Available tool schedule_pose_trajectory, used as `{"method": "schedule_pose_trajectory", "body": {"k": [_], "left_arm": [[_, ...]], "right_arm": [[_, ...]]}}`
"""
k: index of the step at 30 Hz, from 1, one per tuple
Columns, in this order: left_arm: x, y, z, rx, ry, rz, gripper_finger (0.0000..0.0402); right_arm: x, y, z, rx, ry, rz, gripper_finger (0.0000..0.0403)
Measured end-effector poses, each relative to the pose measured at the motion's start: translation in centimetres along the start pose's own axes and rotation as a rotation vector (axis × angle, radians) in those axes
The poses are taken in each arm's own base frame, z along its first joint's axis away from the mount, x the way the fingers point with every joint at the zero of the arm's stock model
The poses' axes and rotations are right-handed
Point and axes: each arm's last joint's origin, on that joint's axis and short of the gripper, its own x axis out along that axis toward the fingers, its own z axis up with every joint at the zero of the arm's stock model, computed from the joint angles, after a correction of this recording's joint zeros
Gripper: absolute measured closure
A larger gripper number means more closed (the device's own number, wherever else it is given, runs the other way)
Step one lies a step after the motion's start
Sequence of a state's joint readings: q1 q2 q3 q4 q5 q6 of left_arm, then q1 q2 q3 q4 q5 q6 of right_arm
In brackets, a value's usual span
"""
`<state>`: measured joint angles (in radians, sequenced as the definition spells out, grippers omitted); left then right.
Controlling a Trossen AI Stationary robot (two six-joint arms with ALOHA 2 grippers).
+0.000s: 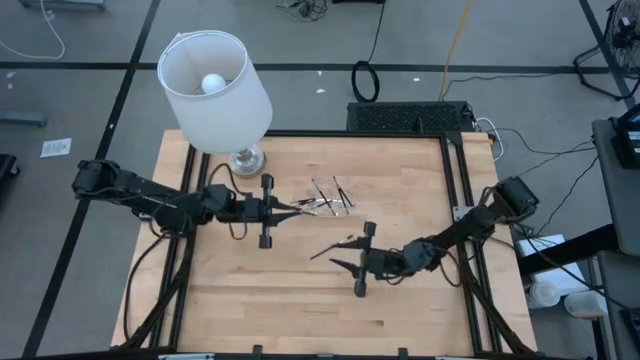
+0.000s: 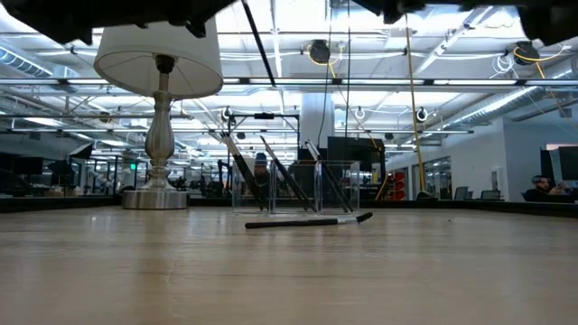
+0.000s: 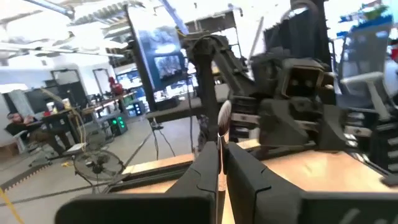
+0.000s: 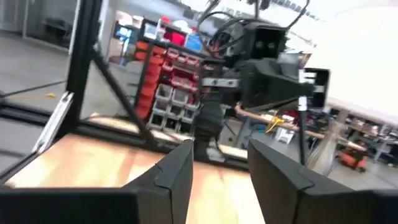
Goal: Put items in baskets/containers
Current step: Put the eyeshadow brush into the transparent organizer
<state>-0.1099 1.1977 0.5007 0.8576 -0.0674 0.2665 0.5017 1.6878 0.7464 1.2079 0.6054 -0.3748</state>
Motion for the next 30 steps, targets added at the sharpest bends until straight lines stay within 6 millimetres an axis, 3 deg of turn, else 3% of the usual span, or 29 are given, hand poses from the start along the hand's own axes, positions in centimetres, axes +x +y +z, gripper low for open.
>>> {"method": "schedule_pose_trajectory", "body": {"k": [6,13,25,30], "left_arm": [[1.8,0.9,-3.0,-0.106,-0.021,0.057,0.0389],[3.2,1.3,-7.3,-0.149,0.001,0.238,0.0389],[3.4,1.7,-11.3,-0.166,0.047,0.429,0.0389],[4.0,1.2,-11.6,-0.171,0.060,0.439,0.0389]], "right_arm": [[-2.1,1.0,-1.1,0.023,0.041,0.071,0.0277],[-2.7,1.2,-1.5,0.012,0.050,0.085,0.0291],[-2.9,1.1,-1.8,0.000,0.059,0.087,0.0297],[-2.9,1.1,-1.8,0.000,0.059,0.087,0.0297]]}}
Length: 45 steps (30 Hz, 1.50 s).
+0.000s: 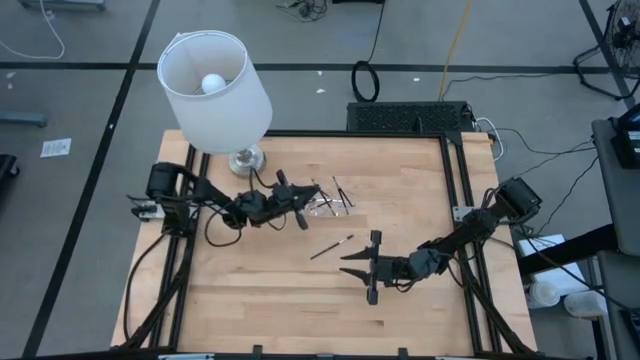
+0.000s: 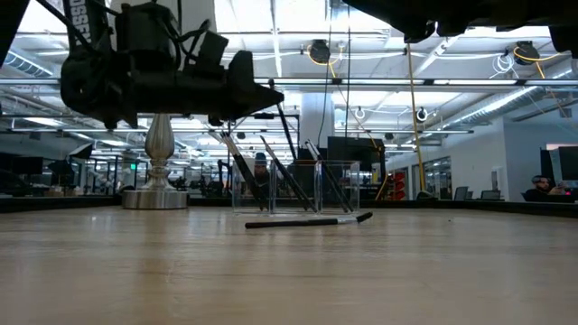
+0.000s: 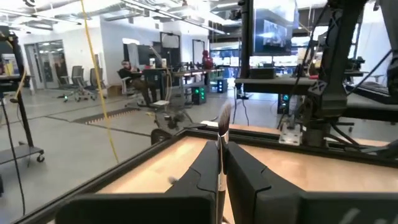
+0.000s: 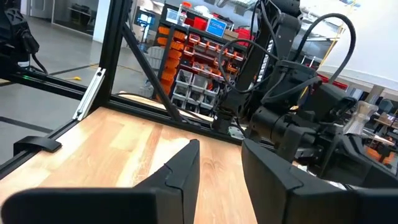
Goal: Put items in baskets/containers
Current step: Put the eyeshadow brush into the transparent organizer
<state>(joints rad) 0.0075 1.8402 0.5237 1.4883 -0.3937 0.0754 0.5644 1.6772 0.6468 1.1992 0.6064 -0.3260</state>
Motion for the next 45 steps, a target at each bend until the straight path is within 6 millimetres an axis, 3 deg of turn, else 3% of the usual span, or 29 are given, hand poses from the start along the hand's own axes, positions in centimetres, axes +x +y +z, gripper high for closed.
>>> {"method": "schedule_pose_trajectory", "body": {"k": [9,32,45], "left_arm": [[1.3,-1.8,0.1,0.054,0.071,0.041,0.0389],[1.9,-0.7,-0.8,-0.063,0.155,0.098,0.0388],[1.9,-0.8,-0.8,-0.058,0.154,0.097,0.0313]], "right_arm": [[0.0,0.0,0.0,0.009,-0.002,0.003,0.0297],[0.0,0.0,0.0,0.019,-0.001,0.002,0.0297],[0.0,0.0,0.0,0.027,-0.001,0.002,0.0301]]}}
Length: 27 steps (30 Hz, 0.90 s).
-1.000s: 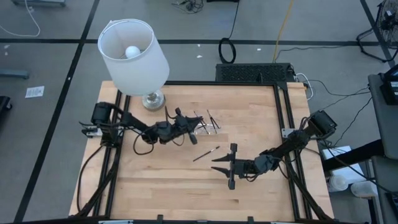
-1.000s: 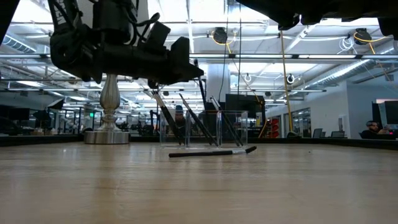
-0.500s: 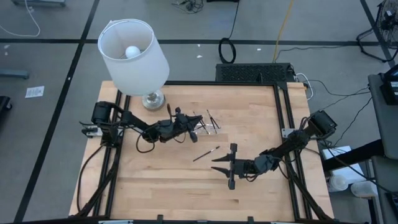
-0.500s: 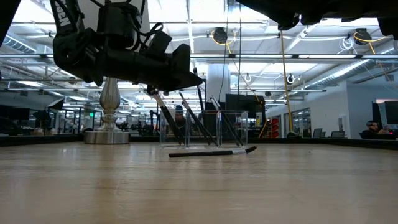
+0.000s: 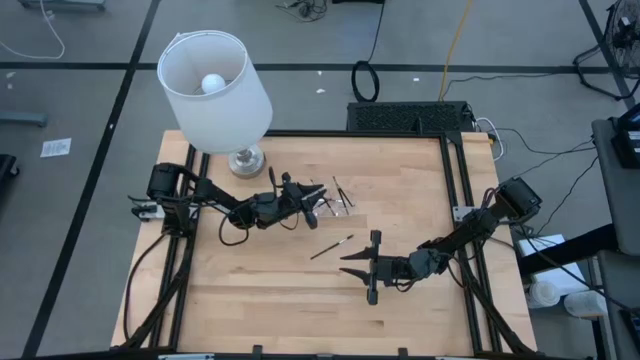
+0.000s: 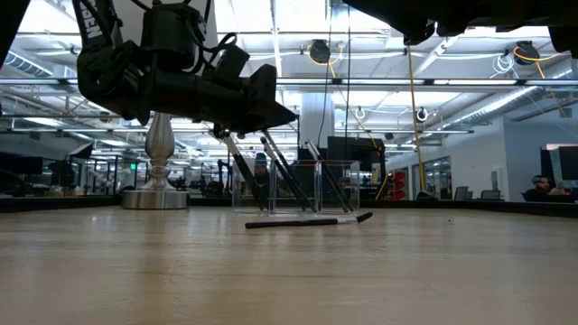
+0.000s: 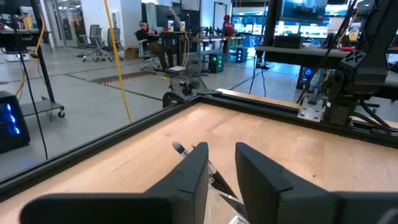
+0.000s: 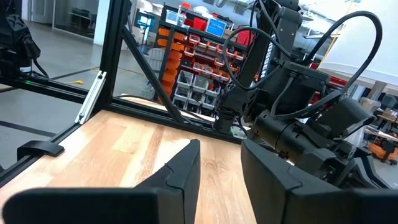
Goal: Put items in baskets/containers
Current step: Put the eyeshadow brush into the transparent organizer, then put the brow brush into the transparent organizer
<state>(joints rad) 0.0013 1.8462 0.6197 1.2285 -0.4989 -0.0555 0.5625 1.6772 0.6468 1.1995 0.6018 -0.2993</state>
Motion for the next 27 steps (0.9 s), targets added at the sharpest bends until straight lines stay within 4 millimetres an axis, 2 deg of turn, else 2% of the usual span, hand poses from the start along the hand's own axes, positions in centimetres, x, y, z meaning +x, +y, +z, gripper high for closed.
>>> {"method": "schedule_pose_trajectory", "body": {"k": [4,7,9,12,15,18,22,27], "left_arm": [[-0.1,0.0,0.6,0.030,-0.019,0.004,0.0309],[-0.8,-0.5,2.3,0.095,-0.063,-0.005,0.0309],[-2.0,-1.0,3.8,0.169,-0.101,-0.002,0.0309],[-4.9,-1.9,6.6,0.297,-0.172,0.041,0.0309],[-9.0,-2.7,9.2,0.440,-0.202,0.081,0.0309],[-13.0,-2.7,10.8,0.558,-0.186,0.092,0.0309],[-16.8,-1.7,11.3,0.584,-0.162,0.029,0.0309],[-18.4,0.2,10.4,0.526,-0.193,-0.041,0.0309]], "right_arm": [[0.0,0.0,0.0,0.008,0.000,0.000,0.0300],[0.0,0.0,0.0,0.026,-0.001,0.000,0.0301],[0.0,0.0,0.0,0.031,-0.001,0.000,0.0300],[0.0,0.0,0.0,0.034,-0.001,0.000,0.0302],[0.0,0.0,0.0,0.061,-0.001,0.000,0.0302],[0.0,0.0,-0.1,0.077,0.008,0.002,0.0303],[0.4,0.0,-0.6,0.112,0.082,-0.021,0.0313],[4.2,-0.5,-0.2,0.120,0.280,-0.027,0.0385]]}}
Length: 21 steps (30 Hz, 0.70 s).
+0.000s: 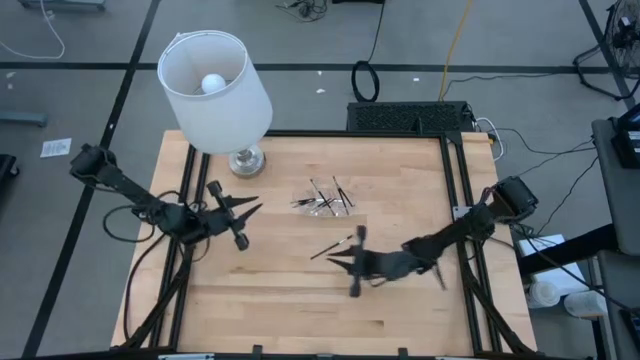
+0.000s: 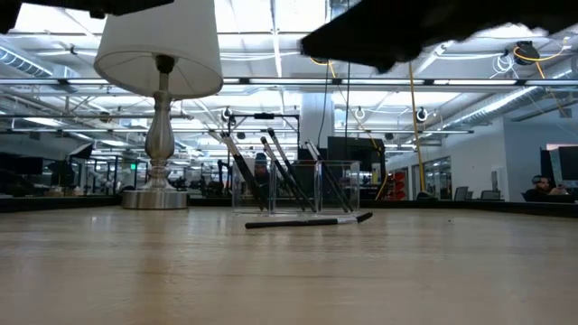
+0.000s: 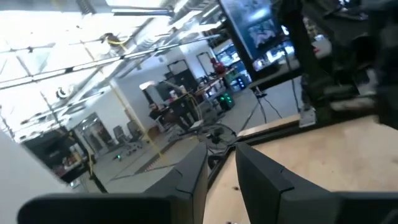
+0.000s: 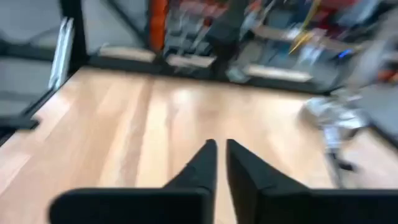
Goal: Put items in baskets/containers
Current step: Put the brow brush into the transparent organizer
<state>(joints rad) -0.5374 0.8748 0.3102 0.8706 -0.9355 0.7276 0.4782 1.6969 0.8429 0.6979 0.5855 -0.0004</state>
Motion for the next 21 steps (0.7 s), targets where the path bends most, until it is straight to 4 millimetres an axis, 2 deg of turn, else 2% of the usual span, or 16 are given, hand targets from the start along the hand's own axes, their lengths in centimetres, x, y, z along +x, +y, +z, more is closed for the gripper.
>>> {"method": "schedule_pose_trajectory", "body": {"k": [6,11,14,21], "left_arm": [[-0.7,0.7,-0.8,-0.045,0.002,0.025,0.0309],[-1.0,0.8,-0.8,-0.046,0.034,0.058,0.0309],[-1.1,0.8,-0.8,-0.039,0.059,0.079,0.0309],[-1.2,0.7,-0.8,-0.004,0.070,0.085,0.0309]], "right_arm": [[5.8,0.3,1.2,-0.018,0.199,0.018,0.0401],[10.2,0.0,-0.7,-0.017,0.361,0.088,0.0402],[11.5,0.0,-2.0,-0.021,0.440,0.072,0.0402],[11.9,-0.6,-3.3,-0.064,0.493,-0.043,0.0402]]}}
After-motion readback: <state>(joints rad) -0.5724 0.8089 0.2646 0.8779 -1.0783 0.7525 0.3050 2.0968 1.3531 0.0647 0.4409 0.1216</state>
